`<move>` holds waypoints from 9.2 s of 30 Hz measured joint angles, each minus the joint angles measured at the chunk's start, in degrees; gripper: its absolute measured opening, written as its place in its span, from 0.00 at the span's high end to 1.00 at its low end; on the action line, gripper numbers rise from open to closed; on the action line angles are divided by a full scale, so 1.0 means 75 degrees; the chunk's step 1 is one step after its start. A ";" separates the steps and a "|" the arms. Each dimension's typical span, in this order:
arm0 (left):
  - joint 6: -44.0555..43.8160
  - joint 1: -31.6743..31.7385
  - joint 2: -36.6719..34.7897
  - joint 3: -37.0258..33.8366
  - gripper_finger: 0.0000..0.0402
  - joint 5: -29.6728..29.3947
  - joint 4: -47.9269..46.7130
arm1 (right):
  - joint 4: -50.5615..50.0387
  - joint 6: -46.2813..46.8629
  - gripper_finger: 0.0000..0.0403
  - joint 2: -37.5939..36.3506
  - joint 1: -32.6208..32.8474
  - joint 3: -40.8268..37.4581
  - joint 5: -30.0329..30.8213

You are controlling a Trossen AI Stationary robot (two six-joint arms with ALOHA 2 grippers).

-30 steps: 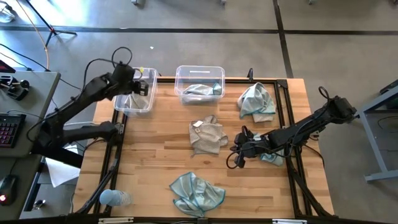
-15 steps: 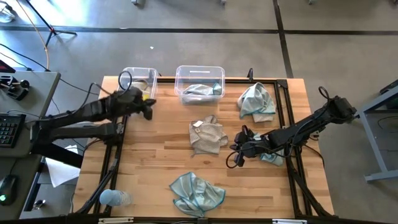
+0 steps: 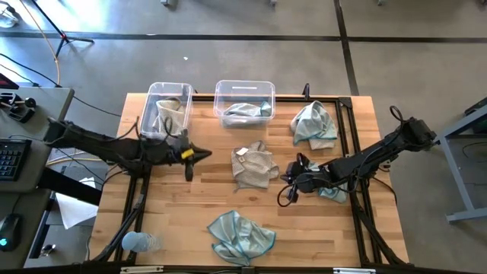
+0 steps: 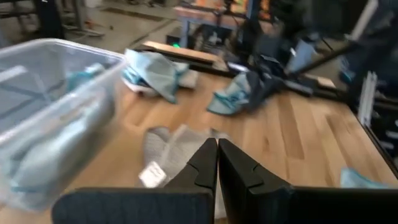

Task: Sort microfiber towel by color & place in baskets
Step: Put the middle right blue microfiber cloth into the right transparent bin, then put the bottom brown microfiber cloth into the left transparent bin

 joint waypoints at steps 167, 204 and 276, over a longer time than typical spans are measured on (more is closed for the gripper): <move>0.0322 -0.0388 0.3506 -0.0906 1.00 0.0607 0.3960 | -0.4491 -0.0374 0.74 0.6633 -0.6618 1.0319 -0.2034; -0.0125 -0.0394 0.3509 -0.0937 1.00 0.0579 0.3745 | -0.6413 -0.2809 0.82 0.4628 -0.6347 0.9391 -0.2543; -0.0057 -0.0211 0.3593 -0.0038 0.66 -0.0623 0.3471 | -0.2565 0.1531 1.00 -0.2266 -0.0107 -0.0495 -0.0295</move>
